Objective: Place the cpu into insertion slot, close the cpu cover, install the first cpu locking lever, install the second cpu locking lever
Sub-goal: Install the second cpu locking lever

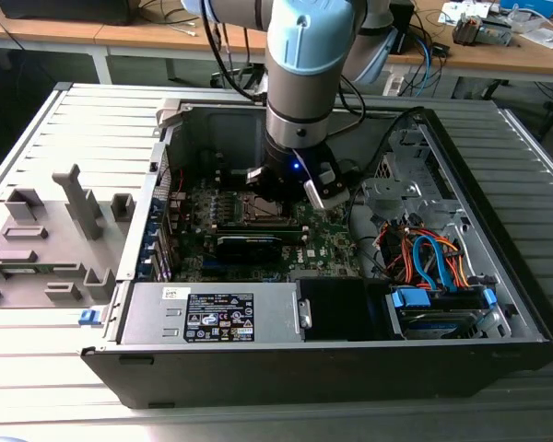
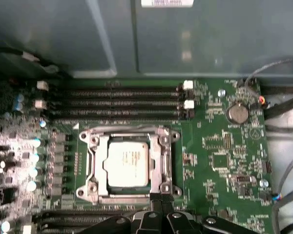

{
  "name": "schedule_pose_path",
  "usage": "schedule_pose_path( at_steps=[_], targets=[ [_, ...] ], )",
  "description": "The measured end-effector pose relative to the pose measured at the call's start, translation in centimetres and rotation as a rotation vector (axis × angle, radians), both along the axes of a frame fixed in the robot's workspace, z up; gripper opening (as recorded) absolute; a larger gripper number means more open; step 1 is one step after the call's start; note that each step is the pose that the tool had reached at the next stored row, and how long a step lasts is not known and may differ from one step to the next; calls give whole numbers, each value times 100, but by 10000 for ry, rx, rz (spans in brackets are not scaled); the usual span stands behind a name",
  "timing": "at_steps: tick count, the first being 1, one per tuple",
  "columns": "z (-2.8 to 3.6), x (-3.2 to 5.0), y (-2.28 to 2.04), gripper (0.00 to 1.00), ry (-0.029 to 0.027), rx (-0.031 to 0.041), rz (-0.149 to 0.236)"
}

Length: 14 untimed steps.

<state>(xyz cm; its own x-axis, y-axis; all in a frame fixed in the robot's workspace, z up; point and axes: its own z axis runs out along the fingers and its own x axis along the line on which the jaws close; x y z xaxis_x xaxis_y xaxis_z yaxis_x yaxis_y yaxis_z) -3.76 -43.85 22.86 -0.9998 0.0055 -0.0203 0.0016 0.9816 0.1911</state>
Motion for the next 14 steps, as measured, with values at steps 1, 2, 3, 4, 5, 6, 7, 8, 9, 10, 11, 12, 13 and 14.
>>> schedule_pose_path(
  at_steps=[1,2,3,4,5,6,7,8,9,10,11,12,13,14],
  targets=[
    [-2,-22,-13,11,0,145,1],
    [-5,-40,-24,11,-1,182,0],
    [-9,-62,-34,11,-1,183,1],
    [-16,-78,-42,11,-1,184,1],
    [-21,-83,-44,11,-1,182,1],
    [-27,-90,-49,11,-1,180,2],
    [-34,-100,-56,11,0,180,1],
    [-40,-112,-63,11,-1,181,2],
    [-50,-131,-73,11,0,180,2],
    [-57,-148,-79,11,-1,181,2],
    [-64,-166,-83,11,-1,181,2],
    [-70,-186,-88,11,-1,181,1],
    [-79,-210,-94,11,0,183,1],
    [-88,-246,-102,11,0,185,1]
  ],
)
